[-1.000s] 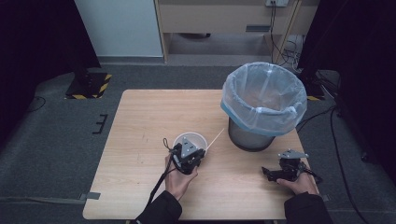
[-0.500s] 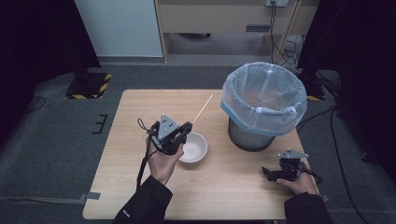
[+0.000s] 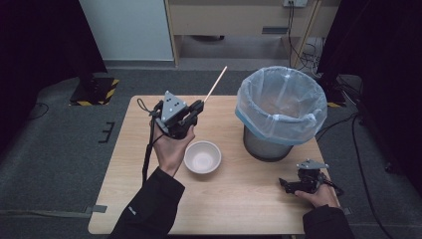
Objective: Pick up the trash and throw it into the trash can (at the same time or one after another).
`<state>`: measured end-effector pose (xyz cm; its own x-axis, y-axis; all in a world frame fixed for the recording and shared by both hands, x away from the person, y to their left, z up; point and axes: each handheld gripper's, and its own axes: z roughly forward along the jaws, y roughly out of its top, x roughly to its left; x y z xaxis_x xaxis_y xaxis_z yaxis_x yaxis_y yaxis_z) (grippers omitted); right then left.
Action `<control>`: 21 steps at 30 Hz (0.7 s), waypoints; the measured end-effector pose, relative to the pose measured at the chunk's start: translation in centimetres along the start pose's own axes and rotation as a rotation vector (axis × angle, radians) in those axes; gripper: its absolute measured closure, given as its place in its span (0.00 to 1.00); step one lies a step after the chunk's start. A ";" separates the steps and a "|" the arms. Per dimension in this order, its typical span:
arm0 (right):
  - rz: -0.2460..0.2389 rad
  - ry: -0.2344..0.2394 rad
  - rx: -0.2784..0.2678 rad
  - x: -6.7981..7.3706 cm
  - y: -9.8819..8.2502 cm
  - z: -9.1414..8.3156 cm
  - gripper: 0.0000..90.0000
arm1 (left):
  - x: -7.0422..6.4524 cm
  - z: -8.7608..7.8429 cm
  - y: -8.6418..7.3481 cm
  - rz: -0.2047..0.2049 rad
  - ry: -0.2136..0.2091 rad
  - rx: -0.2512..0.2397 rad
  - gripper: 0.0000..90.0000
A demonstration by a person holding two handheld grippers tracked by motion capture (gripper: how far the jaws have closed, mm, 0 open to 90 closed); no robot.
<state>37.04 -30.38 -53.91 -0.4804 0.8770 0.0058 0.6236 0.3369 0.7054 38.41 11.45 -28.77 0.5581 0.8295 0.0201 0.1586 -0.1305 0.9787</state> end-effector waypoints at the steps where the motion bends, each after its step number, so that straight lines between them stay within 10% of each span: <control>1: 0.000 0.000 0.000 0.0 0.0 0.0 0.01 | -0.1 0.3 0.4 -0.003 -0.005 -0.002 0.96; 21: 0.000 0.000 -0.002 0.0 0.0 0.0 0.01 | -3.3 7.9 4.9 0.023 -0.107 -0.026 0.95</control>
<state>37.06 -30.38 -53.91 -0.4802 0.8771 0.0062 0.6227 0.3359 0.7067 43.80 3.73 -25.67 0.6452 0.7637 0.0216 0.1249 -0.1333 0.9832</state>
